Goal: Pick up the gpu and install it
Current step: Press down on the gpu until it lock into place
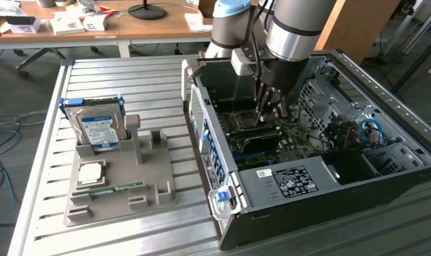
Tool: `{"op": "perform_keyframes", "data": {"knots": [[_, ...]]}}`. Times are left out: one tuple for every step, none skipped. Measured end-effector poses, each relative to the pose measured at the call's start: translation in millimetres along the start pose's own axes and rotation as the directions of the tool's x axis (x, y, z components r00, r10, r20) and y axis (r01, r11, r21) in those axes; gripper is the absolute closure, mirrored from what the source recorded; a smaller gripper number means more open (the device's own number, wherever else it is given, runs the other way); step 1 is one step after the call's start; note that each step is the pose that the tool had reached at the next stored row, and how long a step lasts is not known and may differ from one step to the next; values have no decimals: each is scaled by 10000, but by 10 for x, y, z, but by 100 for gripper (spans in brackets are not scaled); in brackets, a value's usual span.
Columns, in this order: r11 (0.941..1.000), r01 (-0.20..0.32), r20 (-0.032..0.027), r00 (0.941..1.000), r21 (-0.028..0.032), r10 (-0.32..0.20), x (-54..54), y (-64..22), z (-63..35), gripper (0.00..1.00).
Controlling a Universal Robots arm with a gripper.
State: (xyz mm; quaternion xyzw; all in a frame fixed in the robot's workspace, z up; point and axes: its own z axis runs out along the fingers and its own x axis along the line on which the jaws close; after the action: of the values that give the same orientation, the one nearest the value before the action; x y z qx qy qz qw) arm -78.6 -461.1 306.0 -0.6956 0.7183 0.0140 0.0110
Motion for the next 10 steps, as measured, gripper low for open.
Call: {"op": "perform_keyframes", "data": {"knots": [[10000, 0, 0, 10000, 0, 0, 1, 0, 12, 89], [10000, 0, -1, 10000, 0, 0, 1, 0, 23, 89], [10000, 1, 0, 10000, 0, -1, 1, 0, 33, 89], [10000, 0, 0, 10000, 0, 0, 2, 0, 40, 89], [10000, 0, -2, 10000, -1, 0, 2, 0, 42, 89], [10000, 0, -2, 10000, -1, 0, 2, 0, 42, 89], [10000, 0, -2, 10000, -1, 0, 2, 0, 42, 89], [10000, 0, -2, 10000, -1, 0, 2, 0, 42, 89], [10000, 0, -1, 10000, 0, 0, 2, 0, 45, 89], [10000, 1, 3, 10000, 1, -1, 2, 0, 54, 89]]}}
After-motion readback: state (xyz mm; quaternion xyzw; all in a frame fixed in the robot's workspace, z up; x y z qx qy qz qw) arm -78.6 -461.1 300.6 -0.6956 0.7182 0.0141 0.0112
